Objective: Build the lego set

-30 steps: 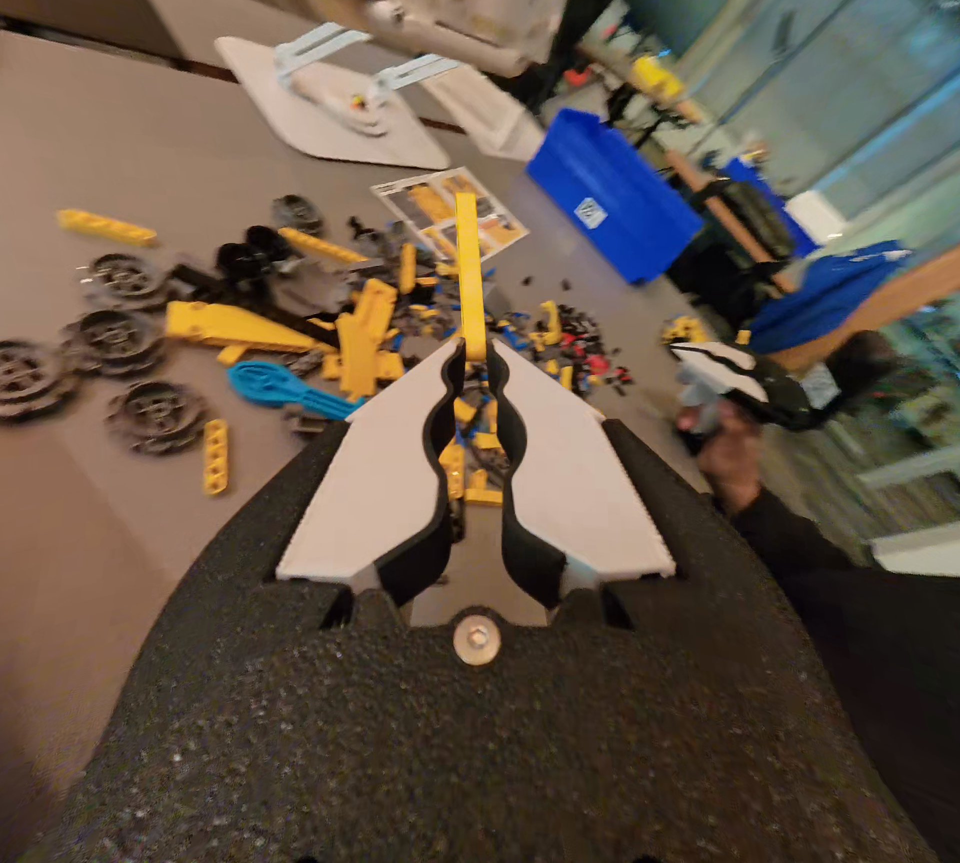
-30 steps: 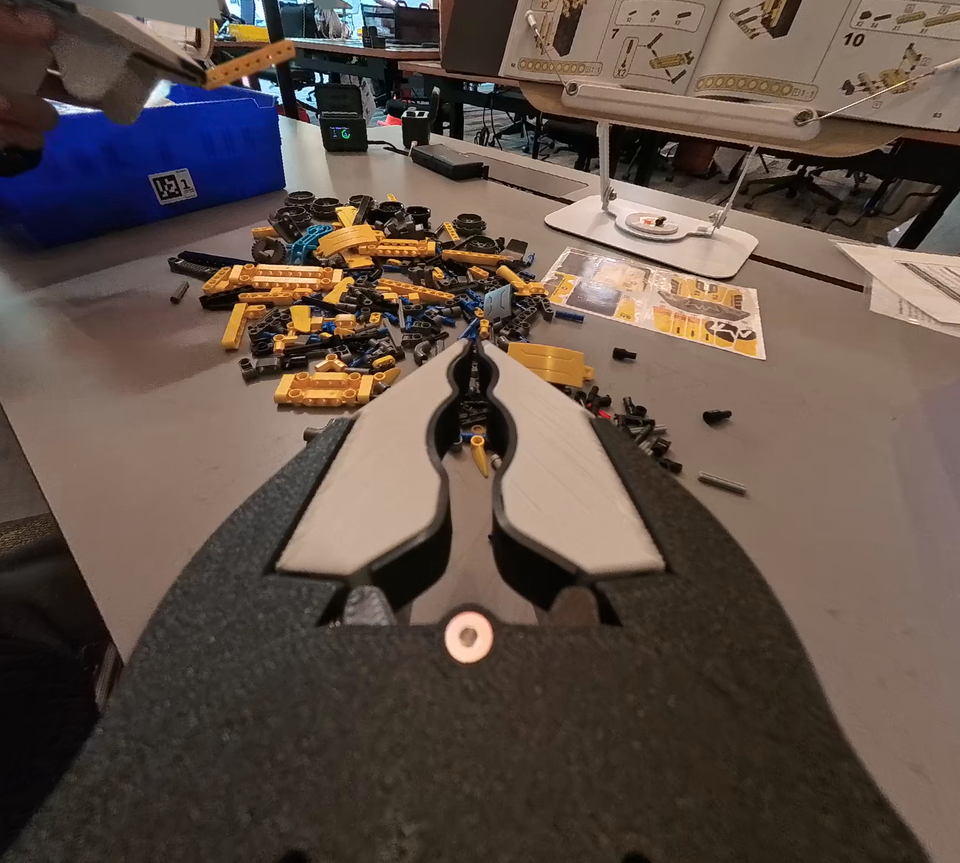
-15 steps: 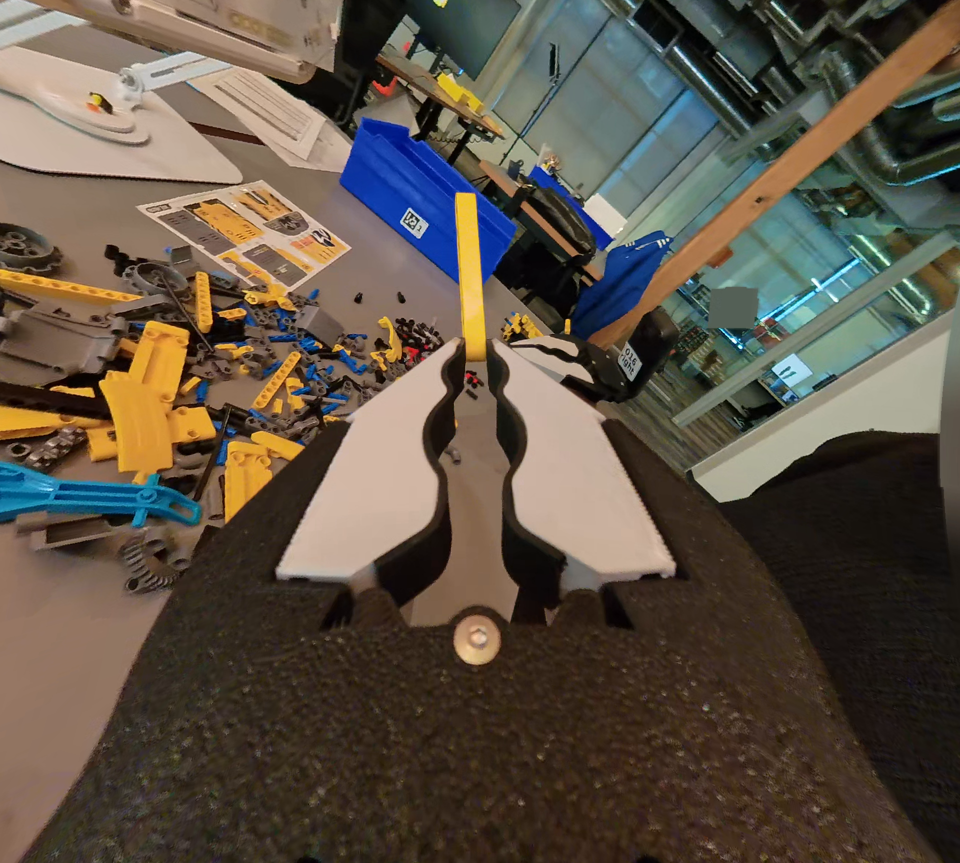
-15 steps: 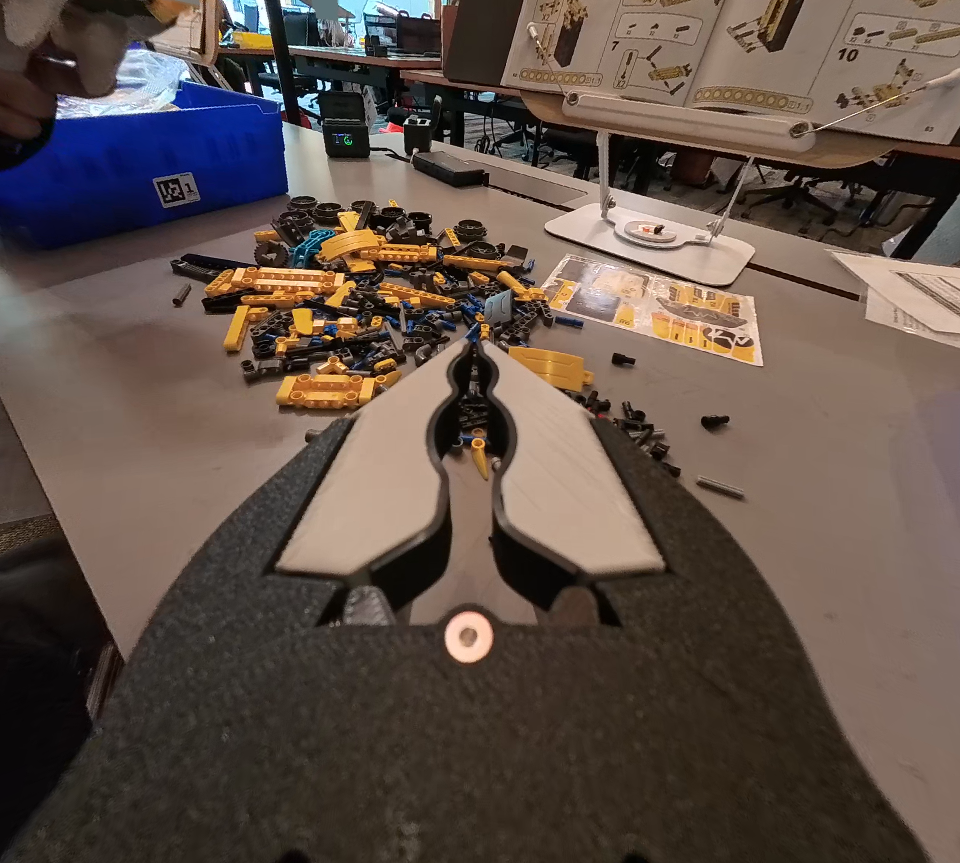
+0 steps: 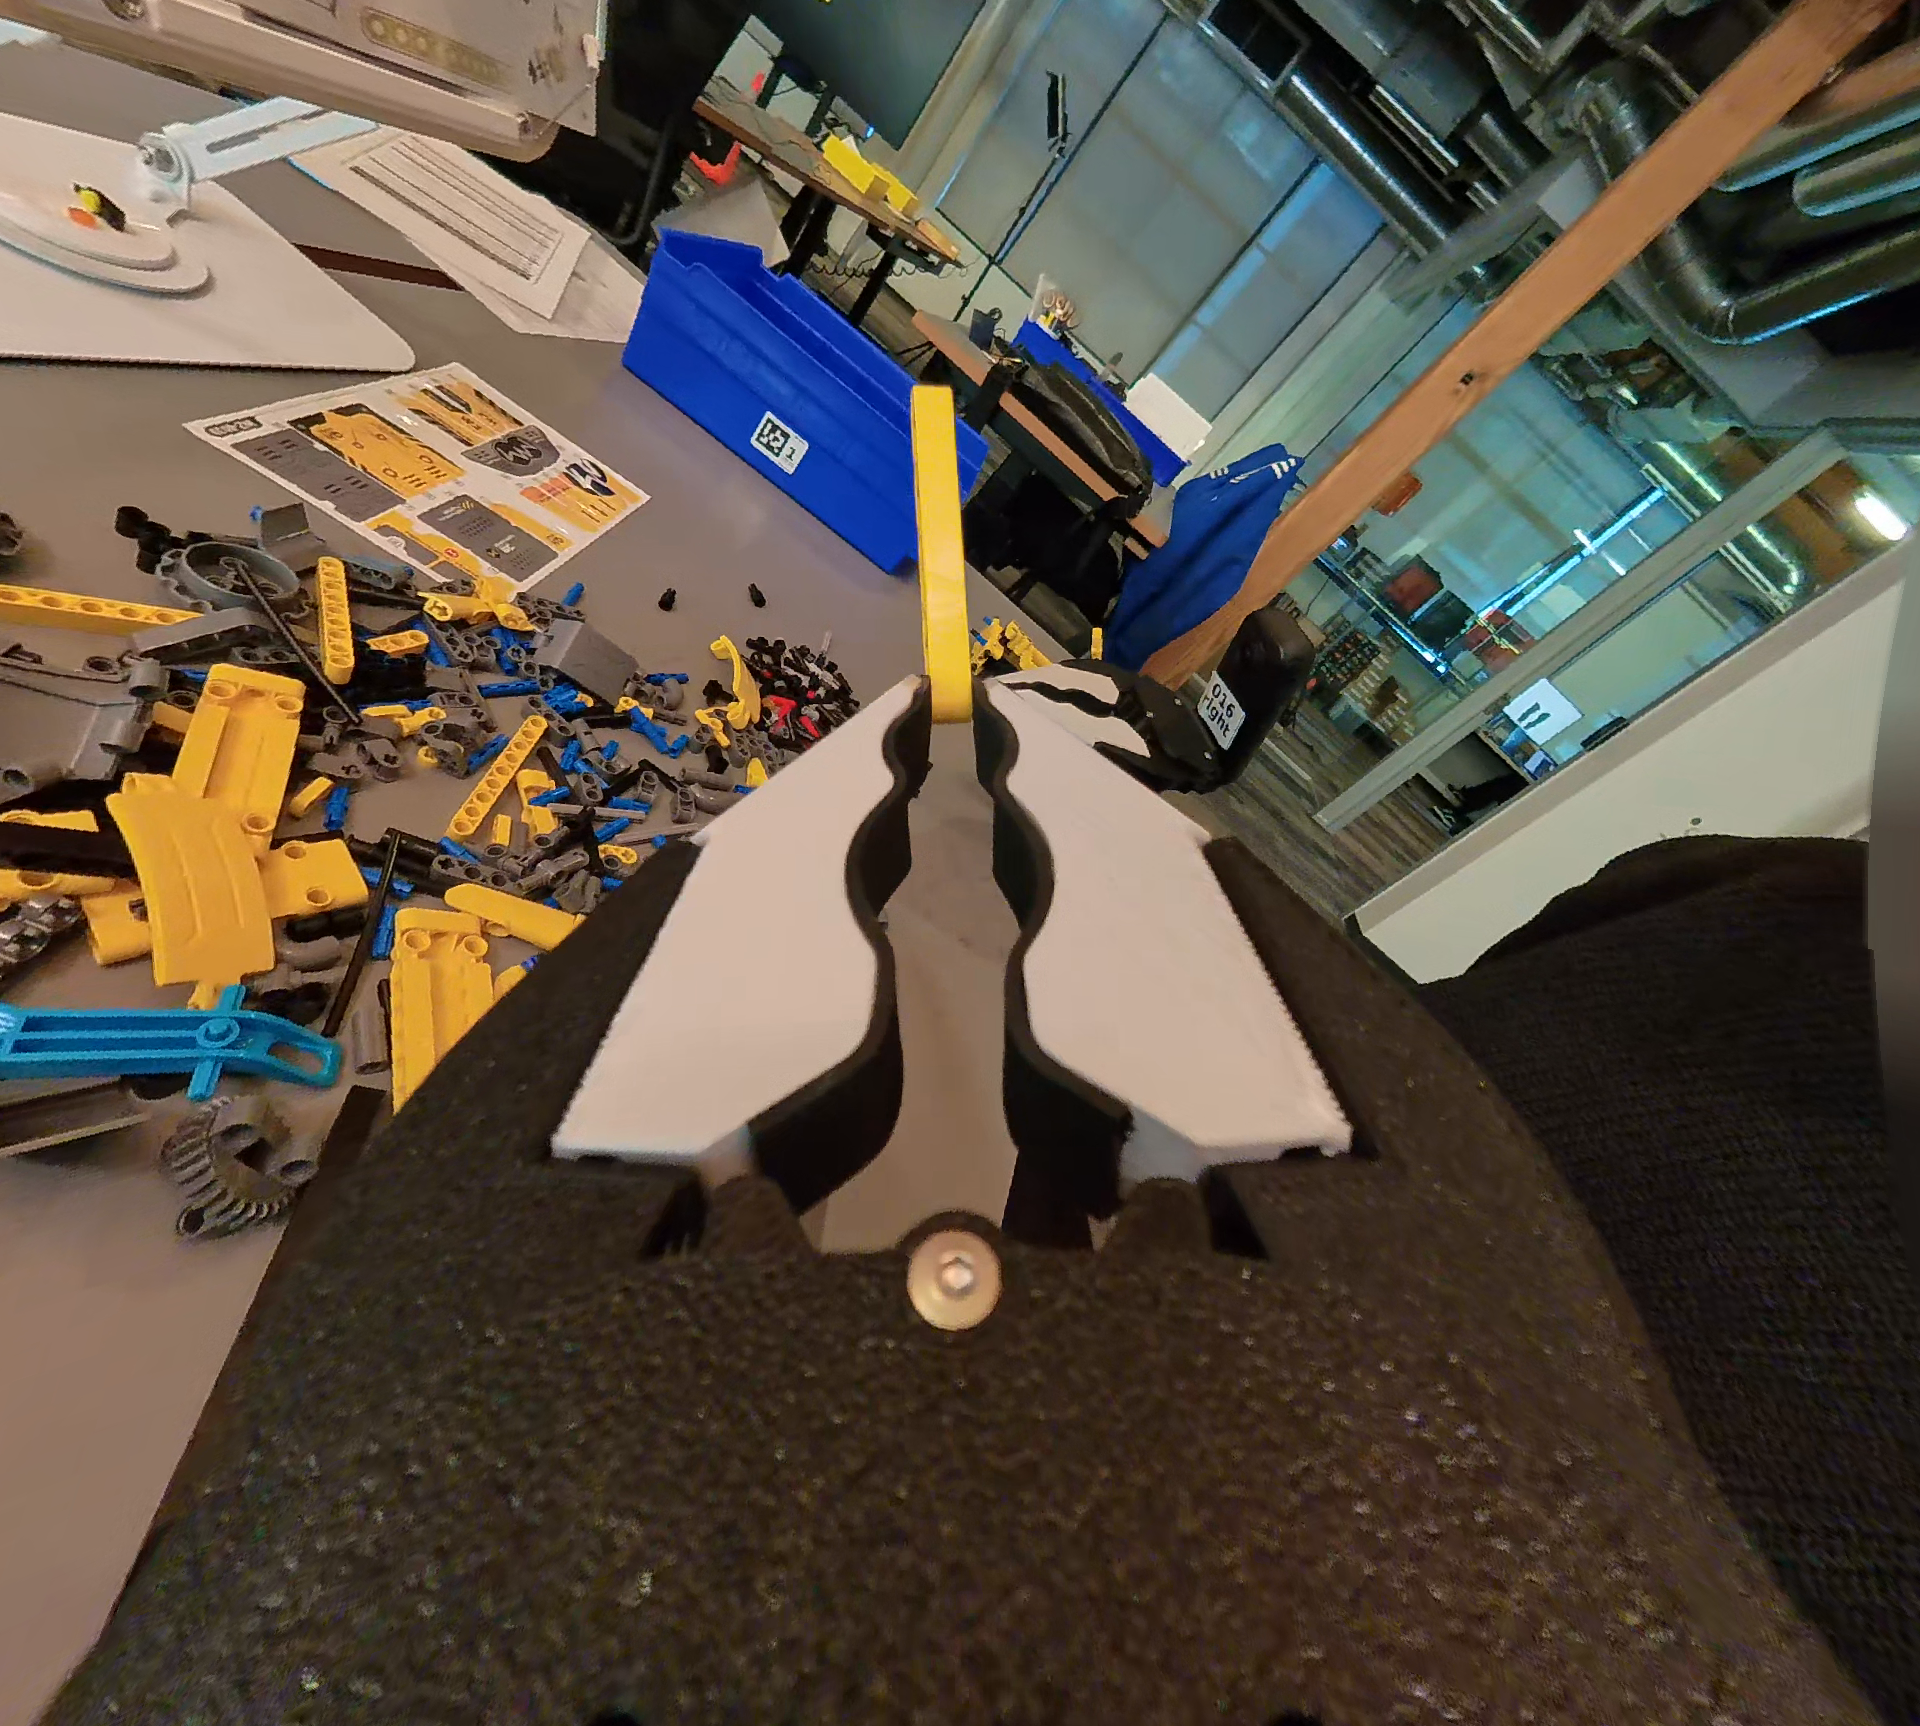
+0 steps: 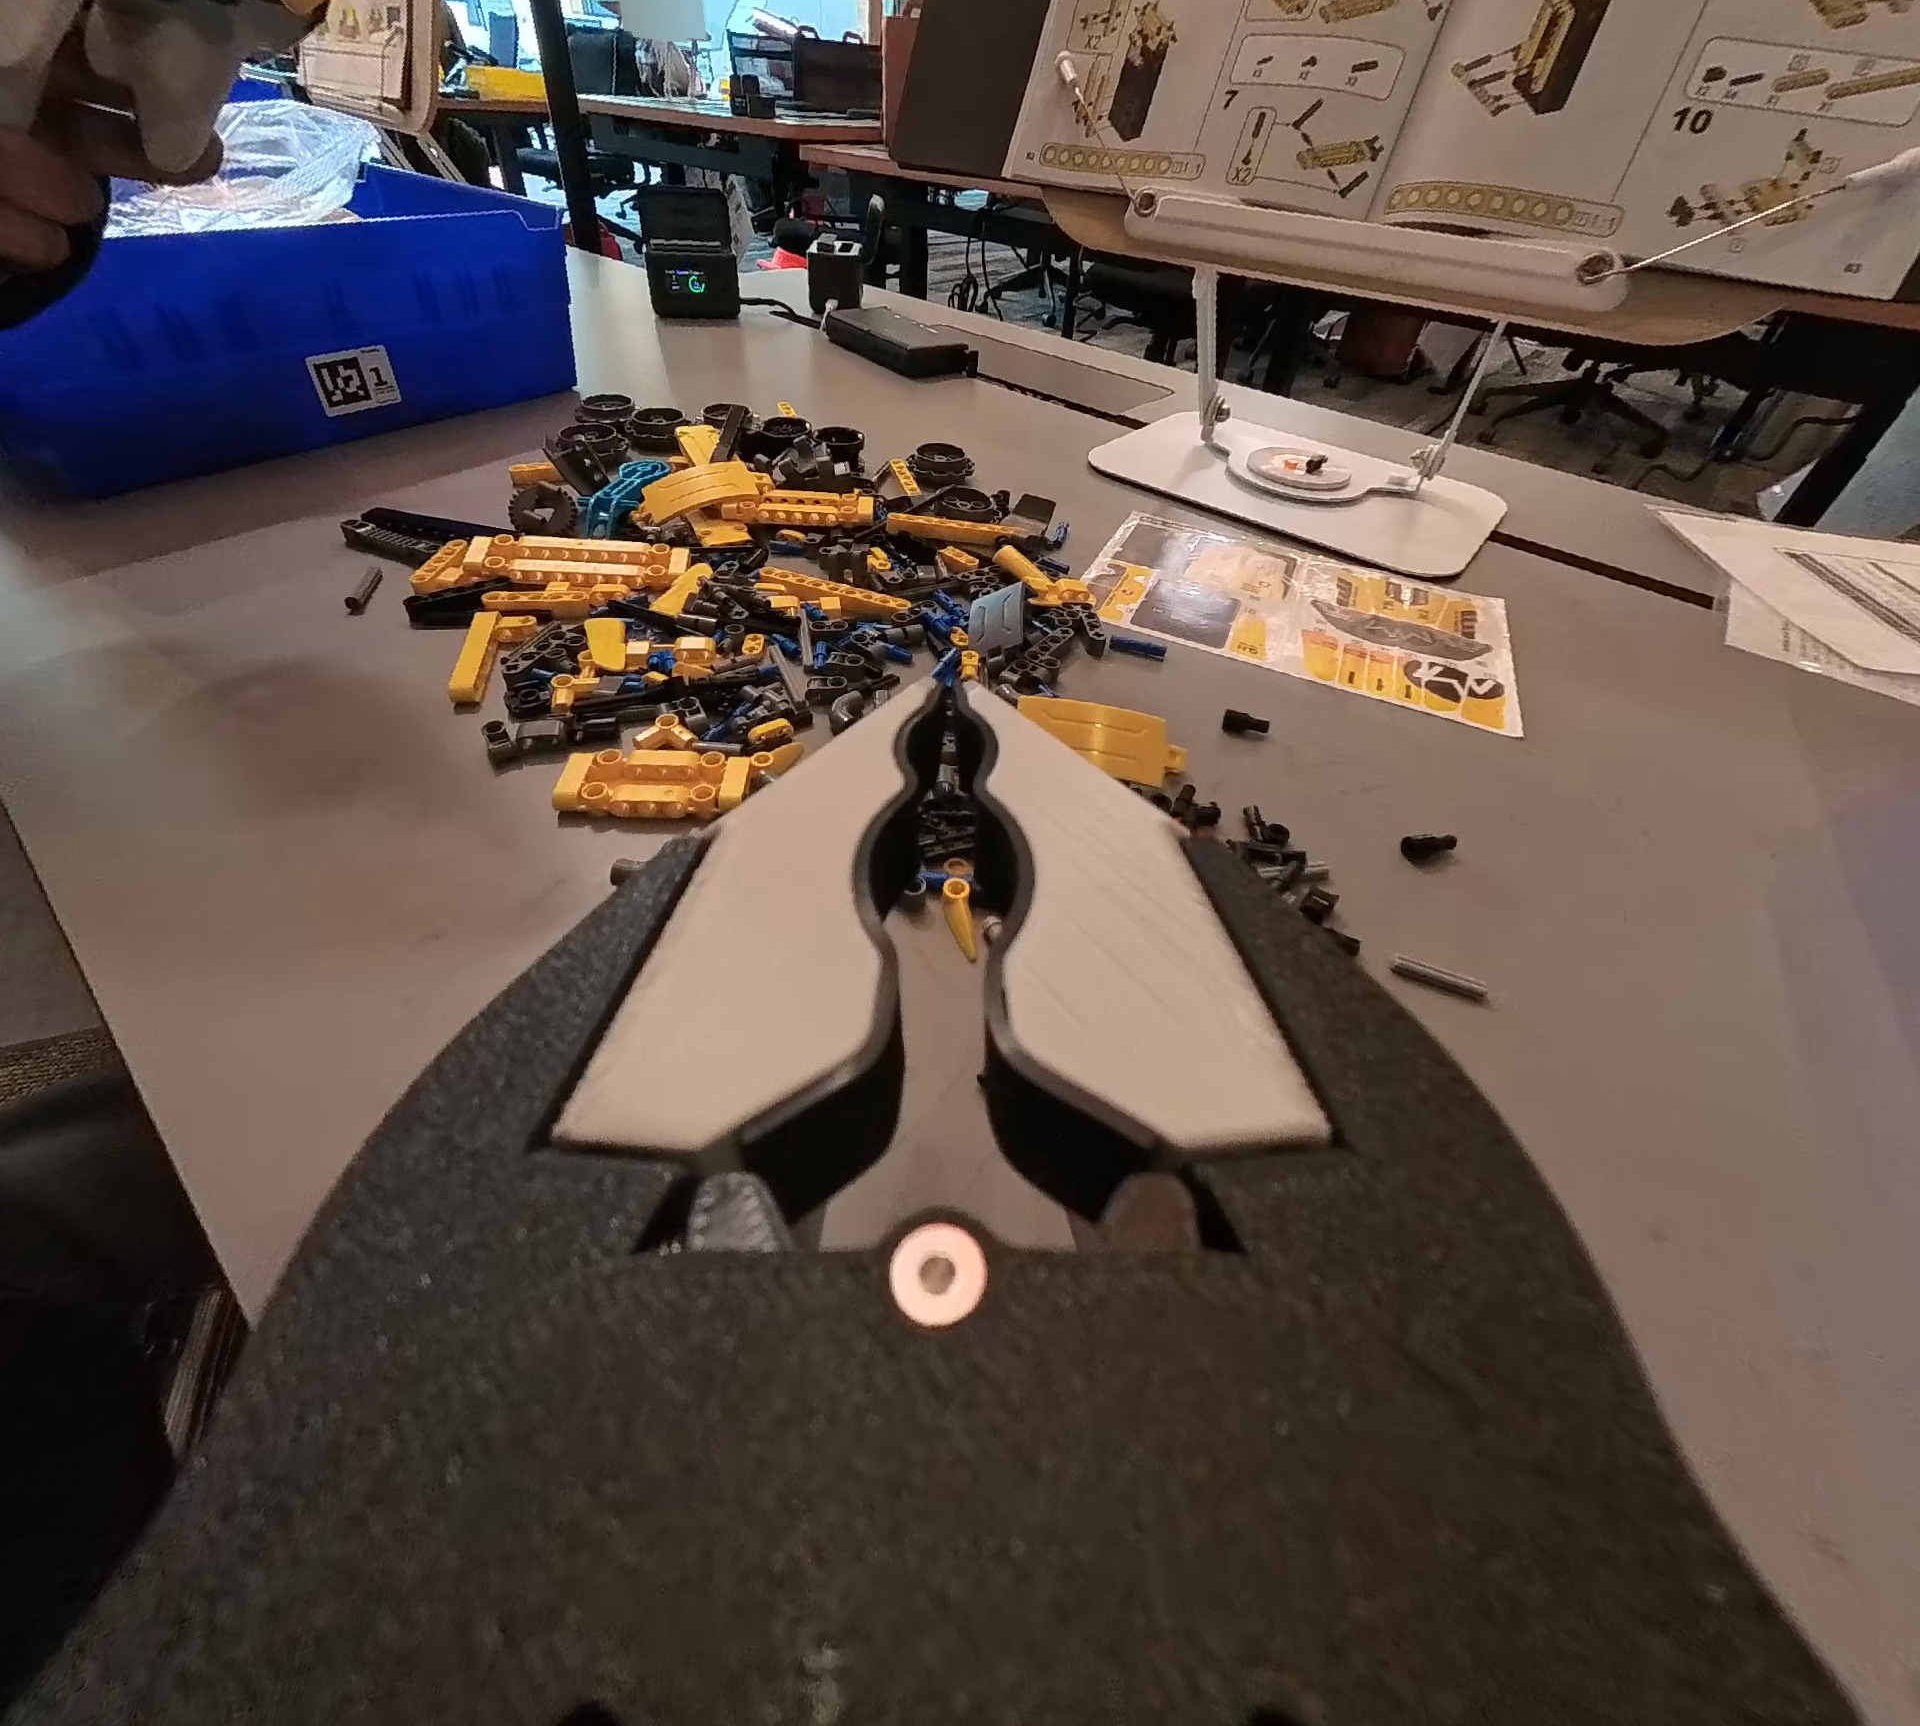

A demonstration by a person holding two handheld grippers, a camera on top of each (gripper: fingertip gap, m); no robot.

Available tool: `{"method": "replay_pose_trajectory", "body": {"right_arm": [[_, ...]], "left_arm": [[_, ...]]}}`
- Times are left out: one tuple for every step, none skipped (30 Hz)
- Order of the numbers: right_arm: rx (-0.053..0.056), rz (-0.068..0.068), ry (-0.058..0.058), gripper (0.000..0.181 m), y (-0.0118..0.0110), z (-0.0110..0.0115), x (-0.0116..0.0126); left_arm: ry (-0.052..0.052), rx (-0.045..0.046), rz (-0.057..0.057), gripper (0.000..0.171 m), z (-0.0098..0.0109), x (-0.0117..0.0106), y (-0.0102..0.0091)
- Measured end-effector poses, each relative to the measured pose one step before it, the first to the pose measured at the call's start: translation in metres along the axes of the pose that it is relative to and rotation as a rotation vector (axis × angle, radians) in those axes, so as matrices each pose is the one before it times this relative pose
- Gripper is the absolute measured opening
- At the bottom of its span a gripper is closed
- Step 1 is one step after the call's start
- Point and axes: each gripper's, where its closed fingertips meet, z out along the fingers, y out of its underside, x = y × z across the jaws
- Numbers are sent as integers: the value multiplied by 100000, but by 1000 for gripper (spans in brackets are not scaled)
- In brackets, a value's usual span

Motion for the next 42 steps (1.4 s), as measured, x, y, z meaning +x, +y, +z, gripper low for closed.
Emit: {"method": "replay_pose_trajectory", "body": {"right_arm": [[118, 2, -17, 0, -14, -11, -5], [122, -8, 32, 0, -25, -12, 3], [92, 29, 33, 0, -10, -14, 10], [39, 86, -8, 0, -3, -9, 11], [12, 90, -32, 0, 0, -1, 9], [11, 62, 4, 0, -1, 0, 6], [6, 49, 50, 0, 0, -1, 13], [-4, 26, 46, 1, 1, -1, 15], [-9, -4, 27, 1, -9, -2, 5], [-26, 6, 27, 1, 4, -2, 3], [-25, 20, -4, 1, 12, 9, -1], [1, 11, -4, 1, -9, -2, 9], [37, -14, 2, 1, -4, -7, 0], [101, -58, 12, 0, -13, -12, -7], [113, -76, 46, 0, -15, -11, -1], [39, -52, 20, 0, -4, -7, 5], [-9, -34, -19, 1, 0, 0, -10], [-27, -34, 4, 1, 4, -2, 3], [-34, -50, -5, 1, 4, -1, -7], [1, -72, 18, 1, -1, 1, -2], [49, -73, 29, 1, -8, -4, -12], [58, -68, 24, 1, -8, -5, -3], [42, -58, 31, 1, -6, -6, -3], [13, -19, 2, 1, -1, -9, 0], [-5, -6, -18, 1, 1, 0, -2], [-30, -21, 1, 1, 12, 10, -8], [-67, -31, 2, 1, 8, 5, 4], [-63, -53, -19, 1, 7, 7, -8], [-45, -88, 24, 1, 4, -1, -10], [-40, -100, 35, 1, 3, 9, -7], [-34, -91, 21, 1, 13, 1, -11], [-52, -67, 23, 1, 4, 8, -11], [-89, -53, 0, 1, 9, 15, -4], [-88, -41, 3, 1, 10, 5, -5], [-74, -31, -6, 1, 18, 7, -8], [-71, -35, -11, 1, 7, 16, -7], [-63, -35, -3, 1, 7, 7, -7], [-27, -48, -6, 1, 2, 0, -17], [-1, -60, 23, 1, 9, 2, -3], [-46, -39, 27, 1, 4, 8, -2], [-59, -26, -21, 1, 6, 7, -10], [-54, -41, 14, 1, 5, 8, -14]], "left_arm": [[-88, -54, -153, 7, -11, -49, 22], [86, -32, -121, 7, -19, -13, 5], [161, 64, -133, 7, -13, -1, -9], [-6, 183, 21, 7, -29, 4, -32], [-2, 105, 55, 7, -32, 16, -23], [67, 32, 87, 7, -15, 21, -3], [36, 29, 61, 7, -8, 9, -10], [16, 63, -2, 7, -17, -7, -3], [59, 28, -99, 7, -6, -20, -6], [110, 43, -119, 7, -12, -2, 0], [89, 139, -80, 7, -8, -15, -19], [58, 46, -102, 7, -14, -12, -14], [47, -46, -85, 7, 4, -9, 15], [58, -25, -47, 7, 8, 9, 2], [33, 36, 31, 7, 8, 18, 7], [67, -105, 3, 7, 27, 24, 13], [133, -159, -43, 7, 26, 38, 34], [125, -137, 17, 7, 37, 43, 14], [15, -40, 62, 7, 12, 17, 8], [37, -80, 59, 7, 22, 32, 9], [98, -101, 25, 7, 17, 29, 14], [60, -93, 34, 7, 18, 23, 13], [-5, -14, 47, 7, 4, 17, 6], [20, 11, 22, 7, 3, 15, -4], [92, 14, 16, 7, 4, 25, -4], [90, -118, -21, 7, 14, 11, 27], [-28, -191, -39, 7, 6, -12, 31], [17, -94, -1, 7, 13, -8, 17], [159, -35, -81, 7, 24, 2, 9], [188, -87, -95, 7, 23, 14, 22], [87, -155, -25, 7, 21, 9, 30], [43, -6, 45, 7, 22, 6, 3], [112, 21, -5, 7, 26, 33, -3], [149, -57, 14, 7, 8, 31, 4], [95, -24, 33, 7, 23, 28, 3], [143, -7, 22, 7, 12, 24, 5], [225, 6, -41, 7, 10, 26, 5], [399, 106, -103, 7, 17, 55, -9], [729, 193, -238, 7, 14, 75, -23], [987, 231, -363, 7, 23, 98, -20], [1093, 234, -488, 7, 28, 99, -13], [1106, 225, -610, 6, 49, 68, -7]]}}
